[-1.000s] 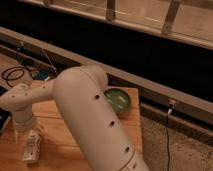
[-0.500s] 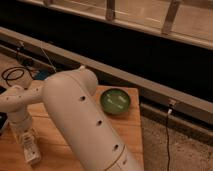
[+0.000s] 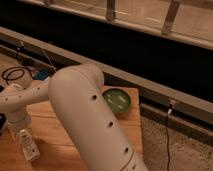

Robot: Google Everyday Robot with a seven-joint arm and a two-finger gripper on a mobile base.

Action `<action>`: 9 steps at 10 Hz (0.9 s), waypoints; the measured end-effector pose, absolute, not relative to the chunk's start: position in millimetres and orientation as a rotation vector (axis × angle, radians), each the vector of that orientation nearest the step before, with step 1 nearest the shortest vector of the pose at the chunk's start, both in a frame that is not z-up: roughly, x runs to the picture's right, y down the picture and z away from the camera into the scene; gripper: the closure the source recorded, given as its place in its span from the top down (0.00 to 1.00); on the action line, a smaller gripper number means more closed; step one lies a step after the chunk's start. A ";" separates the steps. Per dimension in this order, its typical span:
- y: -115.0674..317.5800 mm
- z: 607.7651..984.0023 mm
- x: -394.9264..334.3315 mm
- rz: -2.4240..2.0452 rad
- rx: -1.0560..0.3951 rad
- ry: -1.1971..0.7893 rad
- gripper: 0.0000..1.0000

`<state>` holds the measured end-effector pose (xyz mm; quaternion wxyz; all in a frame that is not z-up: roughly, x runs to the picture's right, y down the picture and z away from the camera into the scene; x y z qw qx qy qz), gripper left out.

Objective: Place the bottle in the ceramic bowl

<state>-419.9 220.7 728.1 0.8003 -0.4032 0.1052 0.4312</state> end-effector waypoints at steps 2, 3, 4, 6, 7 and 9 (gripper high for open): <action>194.5 707.1 -425.0 0.931 -0.839 0.141 0.00; 176.0 699.6 -423.9 0.942 -0.818 0.101 0.00; 155.2 693.4 -420.7 0.958 -0.798 0.061 0.00; 115.6 680.9 -409.5 0.985 -0.759 -0.002 0.00; 92.0 680.6 -396.4 1.009 -0.730 -0.027 0.00; 49.5 683.4 -351.4 1.103 -0.682 -0.074 0.00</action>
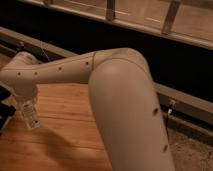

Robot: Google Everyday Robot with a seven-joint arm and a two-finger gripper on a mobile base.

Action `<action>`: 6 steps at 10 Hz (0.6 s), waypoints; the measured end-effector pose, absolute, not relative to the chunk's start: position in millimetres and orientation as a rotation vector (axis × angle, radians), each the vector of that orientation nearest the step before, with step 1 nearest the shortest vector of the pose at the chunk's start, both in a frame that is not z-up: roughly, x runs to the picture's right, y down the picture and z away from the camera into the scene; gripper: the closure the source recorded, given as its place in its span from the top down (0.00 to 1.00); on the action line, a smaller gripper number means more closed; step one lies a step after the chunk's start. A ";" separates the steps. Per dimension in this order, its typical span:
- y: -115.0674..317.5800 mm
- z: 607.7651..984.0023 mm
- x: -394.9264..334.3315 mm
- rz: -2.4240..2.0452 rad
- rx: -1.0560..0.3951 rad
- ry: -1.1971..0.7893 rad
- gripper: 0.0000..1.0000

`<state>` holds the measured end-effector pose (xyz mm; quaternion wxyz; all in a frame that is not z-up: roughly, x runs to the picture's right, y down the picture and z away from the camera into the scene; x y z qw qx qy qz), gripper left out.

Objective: Place the bottle in the ceramic bowl

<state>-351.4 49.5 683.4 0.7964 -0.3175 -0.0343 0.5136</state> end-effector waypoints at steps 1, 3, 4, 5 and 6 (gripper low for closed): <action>41.4 684.1 -330.2 1.144 -0.669 -0.084 0.00; 33.6 683.6 -302.3 1.197 -0.651 -0.100 0.00; 33.4 683.5 -301.3 1.200 -0.651 -0.101 0.00; 34.3 683.0 -302.6 1.198 -0.652 -0.101 0.00; 34.7 682.5 -303.4 1.197 -0.654 -0.101 0.00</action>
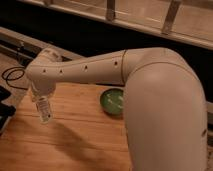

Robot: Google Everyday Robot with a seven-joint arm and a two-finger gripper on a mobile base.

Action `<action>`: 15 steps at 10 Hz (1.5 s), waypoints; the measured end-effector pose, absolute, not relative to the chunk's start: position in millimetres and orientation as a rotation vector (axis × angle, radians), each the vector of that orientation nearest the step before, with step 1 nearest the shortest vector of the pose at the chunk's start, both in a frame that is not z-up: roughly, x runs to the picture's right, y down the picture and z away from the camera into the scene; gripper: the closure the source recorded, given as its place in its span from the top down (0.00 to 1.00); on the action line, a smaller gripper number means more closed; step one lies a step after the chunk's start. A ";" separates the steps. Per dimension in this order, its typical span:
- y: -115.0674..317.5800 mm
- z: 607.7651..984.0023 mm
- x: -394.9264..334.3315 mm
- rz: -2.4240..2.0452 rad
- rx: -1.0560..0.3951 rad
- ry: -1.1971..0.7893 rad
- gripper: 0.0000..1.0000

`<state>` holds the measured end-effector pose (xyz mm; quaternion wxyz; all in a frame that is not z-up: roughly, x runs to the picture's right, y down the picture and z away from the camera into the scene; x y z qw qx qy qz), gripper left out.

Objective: Place the bottle in the ceramic bowl

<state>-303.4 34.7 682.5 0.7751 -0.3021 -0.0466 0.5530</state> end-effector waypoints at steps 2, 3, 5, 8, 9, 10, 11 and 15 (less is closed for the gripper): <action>33.1 683.8 -302.1 1.201 -0.652 -0.100 0.00; 30.4 684.2 -301.8 1.208 -0.649 -0.101 0.00; 10.6 686.6 -287.4 1.258 -0.619 -0.087 0.00; -36.0 690.3 -216.6 1.391 -0.515 -0.036 0.00; -43.5 687.8 -192.8 1.426 -0.484 -0.014 0.00; -48.1 682.5 -160.0 1.476 -0.441 0.027 0.00; -46.6 677.9 -133.6 1.522 -0.408 0.069 0.00; -32.2 672.3 -66.7 1.681 -0.347 0.177 0.00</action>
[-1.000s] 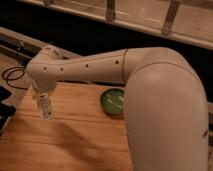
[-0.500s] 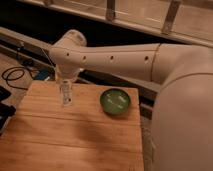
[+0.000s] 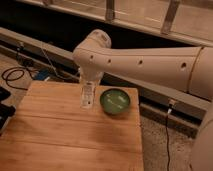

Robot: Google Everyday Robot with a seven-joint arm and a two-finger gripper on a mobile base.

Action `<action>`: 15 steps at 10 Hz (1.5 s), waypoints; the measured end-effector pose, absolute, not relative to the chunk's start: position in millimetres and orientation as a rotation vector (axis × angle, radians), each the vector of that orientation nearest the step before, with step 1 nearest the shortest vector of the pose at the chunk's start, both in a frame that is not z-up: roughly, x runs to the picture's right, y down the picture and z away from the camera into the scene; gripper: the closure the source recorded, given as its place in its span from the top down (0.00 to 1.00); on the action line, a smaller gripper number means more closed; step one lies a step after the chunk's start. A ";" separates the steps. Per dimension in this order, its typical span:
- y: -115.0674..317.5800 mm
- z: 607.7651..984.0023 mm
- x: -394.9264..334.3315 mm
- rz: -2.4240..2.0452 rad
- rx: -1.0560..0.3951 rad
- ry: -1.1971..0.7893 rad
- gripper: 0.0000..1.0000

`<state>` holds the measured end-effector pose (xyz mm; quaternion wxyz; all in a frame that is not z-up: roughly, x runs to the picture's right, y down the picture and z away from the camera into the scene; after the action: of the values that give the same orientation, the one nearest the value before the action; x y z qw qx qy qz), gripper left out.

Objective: Place the bottle in the ceramic bowl

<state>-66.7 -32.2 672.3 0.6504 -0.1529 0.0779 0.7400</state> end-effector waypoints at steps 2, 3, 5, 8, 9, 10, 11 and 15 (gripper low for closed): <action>-32.0 672.3 -68.7 1.677 -0.349 0.176 0.00; -32.0 672.3 -68.8 1.676 -0.348 0.176 0.00; -34.9 673.5 -72.8 1.640 -0.314 0.180 0.00; -56.6 697.2 -75.6 1.612 -0.223 0.230 0.00; -65.9 720.1 -62.1 1.624 -0.185 0.283 0.00; -64.5 735.3 -54.9 1.632 -0.172 0.321 0.00; -60.5 748.7 -49.6 1.648 -0.168 0.350 0.00; -26.3 783.7 22.5 1.780 -0.175 0.472 0.00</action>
<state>22.5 -26.3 783.7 0.6017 -0.0755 0.2038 0.7686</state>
